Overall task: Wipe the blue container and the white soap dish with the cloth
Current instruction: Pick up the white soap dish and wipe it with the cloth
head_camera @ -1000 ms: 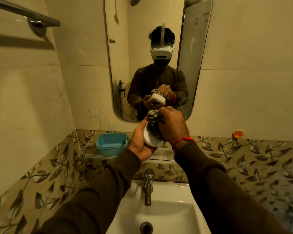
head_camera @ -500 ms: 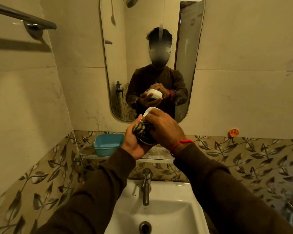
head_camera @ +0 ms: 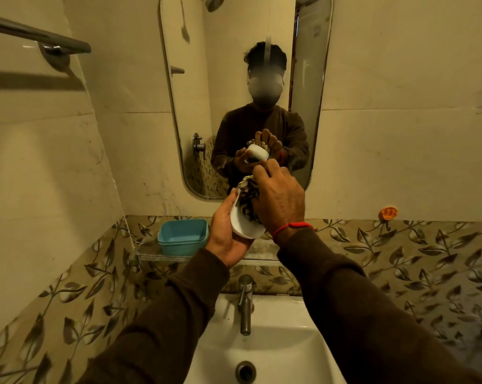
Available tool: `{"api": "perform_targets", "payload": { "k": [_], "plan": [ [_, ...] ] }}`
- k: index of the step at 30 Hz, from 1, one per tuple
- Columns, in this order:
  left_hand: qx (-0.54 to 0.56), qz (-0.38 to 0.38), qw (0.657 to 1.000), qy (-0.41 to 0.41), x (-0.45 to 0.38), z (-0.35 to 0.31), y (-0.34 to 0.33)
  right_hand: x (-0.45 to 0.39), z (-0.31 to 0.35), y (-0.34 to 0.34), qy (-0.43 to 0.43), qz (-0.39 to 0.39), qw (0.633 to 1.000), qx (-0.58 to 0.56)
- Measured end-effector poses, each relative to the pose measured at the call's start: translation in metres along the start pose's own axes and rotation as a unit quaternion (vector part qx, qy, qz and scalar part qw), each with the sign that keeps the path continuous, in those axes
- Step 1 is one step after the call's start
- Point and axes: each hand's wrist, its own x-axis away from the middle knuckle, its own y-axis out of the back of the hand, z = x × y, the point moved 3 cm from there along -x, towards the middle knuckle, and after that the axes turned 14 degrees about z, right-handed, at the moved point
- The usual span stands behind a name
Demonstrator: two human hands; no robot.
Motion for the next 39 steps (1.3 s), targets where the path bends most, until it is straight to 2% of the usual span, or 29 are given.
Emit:
{"api": "perform_targets", "payload": {
  "k": [3,7,12,16,19,21,22,23,25,26,28,32,35,39],
  "plan": [
    [-0.022,-0.016,0.999,-0.017,-0.001,-0.001,0.001,0.002,0.001,-0.006,0.015,0.035,0.999,0.026],
    [-0.051,-0.036,0.998,-0.031,0.0,0.003,0.01,0.006,0.0,-0.013,0.04,0.145,0.988,0.042],
    [-0.078,-0.079,0.992,-0.055,-0.001,-0.001,0.023,0.017,0.009,-0.013,0.066,0.276,0.959,0.009],
    [-0.069,-0.089,0.993,-0.04,0.0,-0.001,0.024,0.02,0.012,-0.012,0.067,0.318,0.944,-0.058],
    [-0.036,-0.07,0.997,-0.022,0.003,0.001,0.022,0.019,0.002,-0.013,-0.009,0.31,0.909,-0.28],
    [-0.014,-0.058,0.998,-0.019,0.004,0.004,0.018,0.016,-0.002,-0.014,-0.081,0.259,0.875,-0.401],
    [-0.007,-0.05,0.999,-0.019,0.005,0.007,0.016,0.015,-0.004,-0.014,-0.107,0.219,0.871,-0.427],
    [-0.002,-0.043,0.999,-0.019,0.004,0.009,0.015,0.013,-0.006,-0.012,-0.114,0.175,0.883,-0.42],
    [0.014,-0.034,0.999,-0.016,0.005,0.012,0.014,0.008,-0.01,-0.009,-0.091,0.106,0.937,-0.319],
    [0.018,-0.033,0.999,-0.016,0.005,0.012,0.013,0.007,-0.011,-0.008,-0.078,0.095,0.959,-0.256],
    [0.023,-0.031,0.999,-0.013,0.006,0.014,0.011,0.008,-0.011,-0.011,-0.066,0.101,0.977,-0.174],
    [0.033,-0.036,0.999,0.006,0.009,0.021,0.012,0.012,-0.002,-0.015,-0.023,0.125,0.98,-0.152],
    [0.022,-0.039,0.999,0.006,0.011,0.023,0.018,0.011,0.0,-0.013,-0.008,0.179,0.967,-0.183],
    [0.001,-0.046,0.999,0.016,0.011,0.015,0.025,0.018,0.002,-0.008,0.026,0.215,0.945,-0.243]
  ]
}}
